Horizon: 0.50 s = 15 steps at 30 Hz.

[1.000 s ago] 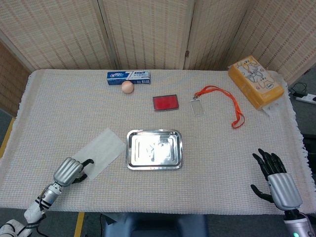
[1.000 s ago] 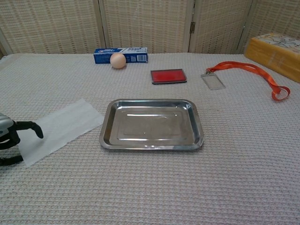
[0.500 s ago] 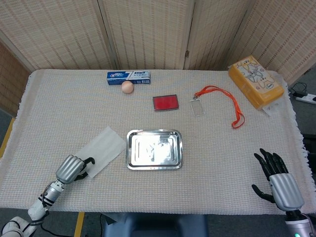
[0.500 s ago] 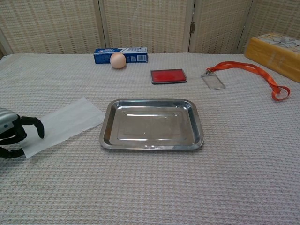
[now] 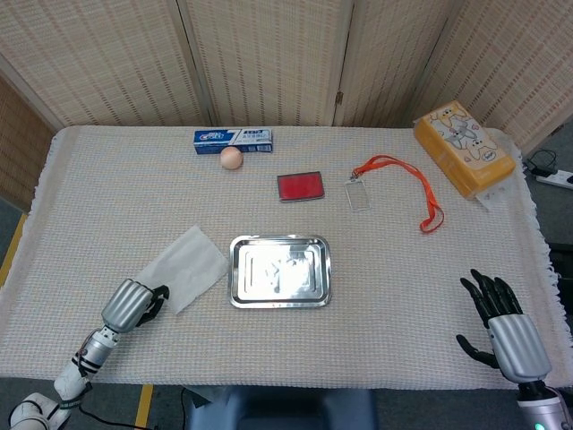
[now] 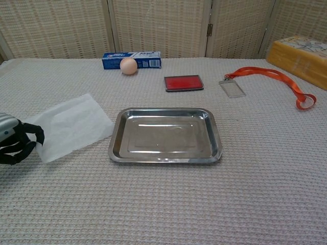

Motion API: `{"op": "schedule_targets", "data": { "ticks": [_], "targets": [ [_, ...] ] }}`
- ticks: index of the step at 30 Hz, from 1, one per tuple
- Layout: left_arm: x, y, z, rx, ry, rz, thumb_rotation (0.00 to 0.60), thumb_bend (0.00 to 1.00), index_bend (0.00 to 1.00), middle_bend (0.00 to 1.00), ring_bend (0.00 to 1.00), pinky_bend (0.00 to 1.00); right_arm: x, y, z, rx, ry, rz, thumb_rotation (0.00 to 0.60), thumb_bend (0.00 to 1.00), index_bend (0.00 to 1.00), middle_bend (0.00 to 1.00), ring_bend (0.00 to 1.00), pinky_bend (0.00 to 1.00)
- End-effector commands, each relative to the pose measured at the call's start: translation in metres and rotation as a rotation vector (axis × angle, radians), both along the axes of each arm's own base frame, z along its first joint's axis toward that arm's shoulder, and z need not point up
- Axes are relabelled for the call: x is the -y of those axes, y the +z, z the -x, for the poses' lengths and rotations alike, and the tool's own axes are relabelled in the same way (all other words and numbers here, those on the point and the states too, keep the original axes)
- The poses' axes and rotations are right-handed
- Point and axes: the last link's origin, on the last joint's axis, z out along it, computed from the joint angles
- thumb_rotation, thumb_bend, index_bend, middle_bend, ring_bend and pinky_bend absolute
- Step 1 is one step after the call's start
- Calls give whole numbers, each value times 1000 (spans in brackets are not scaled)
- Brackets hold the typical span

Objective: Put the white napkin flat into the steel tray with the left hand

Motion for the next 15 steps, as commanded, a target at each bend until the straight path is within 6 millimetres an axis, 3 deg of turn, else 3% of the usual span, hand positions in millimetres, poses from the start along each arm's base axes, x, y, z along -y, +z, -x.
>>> {"op": "schedule_targets", "data": {
  "ticks": [1,7,15],
  "targets": [
    [1,4,-3,4,-22,-37,600,691,591,1000,1000,1000,0,0,0,0,1,-3,600,309,0,0,0,0],
    [-1,13,-12,-9,-92,-94,600,691,541,1000,1000,1000,-1,2,-1,3,3,-2,600,310,0,0,0,0],
    [3,18,-41,41,-211,-101,600,690,533,1000,1000,1000,-5,6,-5,21,22,9,600,310,0,0,0,0]
  ]
}}
